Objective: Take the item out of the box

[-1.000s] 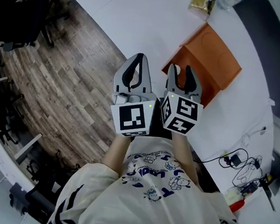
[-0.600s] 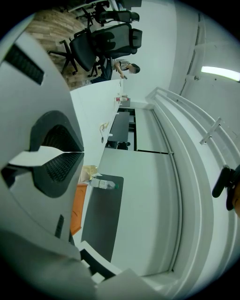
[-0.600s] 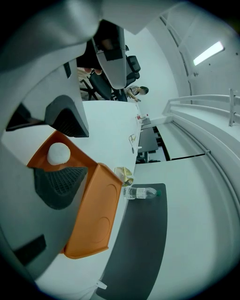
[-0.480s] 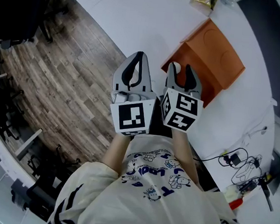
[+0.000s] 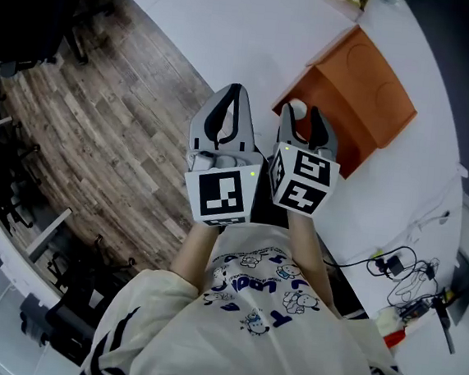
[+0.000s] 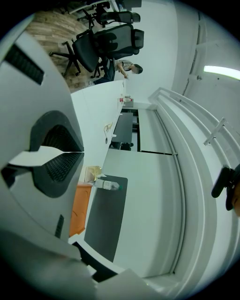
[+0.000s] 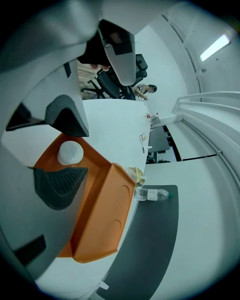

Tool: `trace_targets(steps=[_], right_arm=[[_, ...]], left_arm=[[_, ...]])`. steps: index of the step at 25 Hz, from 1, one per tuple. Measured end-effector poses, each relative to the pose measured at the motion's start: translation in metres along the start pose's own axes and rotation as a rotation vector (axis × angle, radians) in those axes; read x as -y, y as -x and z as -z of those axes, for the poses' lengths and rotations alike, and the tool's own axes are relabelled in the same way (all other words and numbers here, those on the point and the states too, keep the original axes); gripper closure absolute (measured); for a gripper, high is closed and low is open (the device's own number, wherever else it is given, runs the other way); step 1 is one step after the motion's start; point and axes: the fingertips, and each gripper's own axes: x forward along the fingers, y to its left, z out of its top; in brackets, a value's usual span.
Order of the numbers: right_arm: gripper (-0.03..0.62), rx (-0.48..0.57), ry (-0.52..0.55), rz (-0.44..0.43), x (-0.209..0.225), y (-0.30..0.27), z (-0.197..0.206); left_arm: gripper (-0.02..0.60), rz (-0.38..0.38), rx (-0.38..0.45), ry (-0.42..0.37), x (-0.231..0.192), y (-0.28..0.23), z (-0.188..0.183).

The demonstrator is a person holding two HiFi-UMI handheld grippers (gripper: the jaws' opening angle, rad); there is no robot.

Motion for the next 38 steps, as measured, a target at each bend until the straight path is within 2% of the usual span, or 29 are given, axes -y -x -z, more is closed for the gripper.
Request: trace_targets(steps=[7,13,26,38], right_arm=[[0.395,-0.030,0.001,0.004,0.000,-0.006,0.007],[0.395,-0.054,0.002,0.012,0.000,-0.011,0.009],[0.395,-0.094,0.001,0.018,0.002,-0.021,0.017],[0.395,-0.127,0.004,0.031,0.001,-0.025,0.020]], left_arm=[[0.563,-0.006,-0.013,0.006,-0.003,-0.002,0.006],[0.563,-0.016,0.003,0.042,-0.007,-0.007,0.005],[0.563,-0.013,-0.043,0.020,-0.010,-0.012,0.017],[0.563,-0.018,-0.040,0.036,-0.015,-0.014,0.016]])
